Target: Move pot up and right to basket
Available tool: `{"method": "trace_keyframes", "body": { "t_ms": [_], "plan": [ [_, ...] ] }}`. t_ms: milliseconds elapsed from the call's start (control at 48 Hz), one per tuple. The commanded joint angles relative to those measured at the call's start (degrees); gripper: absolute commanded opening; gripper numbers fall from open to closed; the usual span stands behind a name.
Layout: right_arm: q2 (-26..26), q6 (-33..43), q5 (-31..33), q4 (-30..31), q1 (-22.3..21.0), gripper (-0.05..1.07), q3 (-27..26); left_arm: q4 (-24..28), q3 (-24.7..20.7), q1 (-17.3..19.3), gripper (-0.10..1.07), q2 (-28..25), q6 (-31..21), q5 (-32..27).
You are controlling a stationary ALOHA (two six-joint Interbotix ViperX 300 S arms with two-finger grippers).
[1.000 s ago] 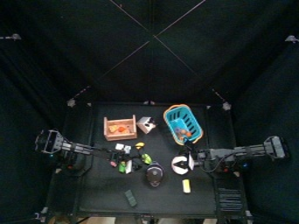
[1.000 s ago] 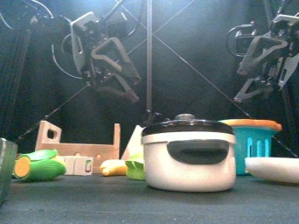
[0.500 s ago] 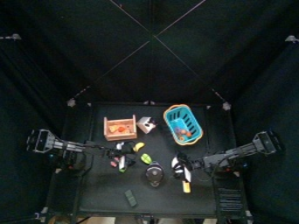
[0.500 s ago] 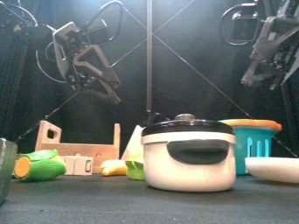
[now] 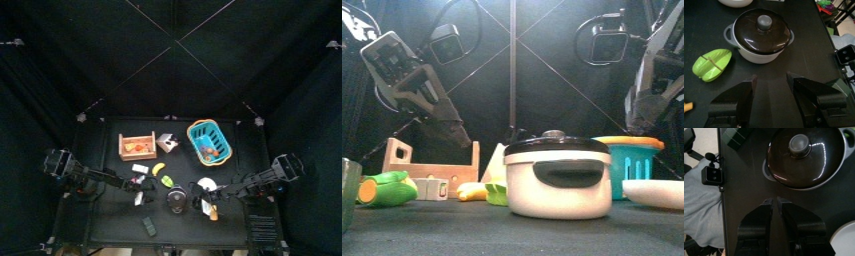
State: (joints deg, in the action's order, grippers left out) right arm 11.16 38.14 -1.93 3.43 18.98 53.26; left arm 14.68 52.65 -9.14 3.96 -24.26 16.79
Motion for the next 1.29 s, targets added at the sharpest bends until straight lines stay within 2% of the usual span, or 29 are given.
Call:
{"method": "trace_keyframes", "body": {
  "t_ms": [0,250,542,833,1271],
  "plan": [
    [-1.2,-0.1,-0.4,0.2,0.5,0.58,-2.2,0.3,-2.7,-1.5,0.84,-1.2,0.1,0.5],
    [-5.4,-0.2,-0.4,0.4,0.6,0.58,-4.1,-0.5,-4.8,-3.6,0.72,-4.7,-0.3,0.4],
    [-6.9,-0.2,-0.4,2.4,0.5,0.56,-5.5,-3.1,-9.4,-3.8,0.61,-9.5,-0.1,0.3],
    [-7.7,-0.2,-0.3,3.3,0.5,0.54,-5.5,-8.3,-11.3,-4.2,0.6,-12.5,-0.1,-0.6],
    [-9.6,-0.2,-0.3,5.0,-0.8,0.54,-6.7,-8.4,-12.9,-3.6,0.6,-14.7,0.1,-0.6]
  ]
}}
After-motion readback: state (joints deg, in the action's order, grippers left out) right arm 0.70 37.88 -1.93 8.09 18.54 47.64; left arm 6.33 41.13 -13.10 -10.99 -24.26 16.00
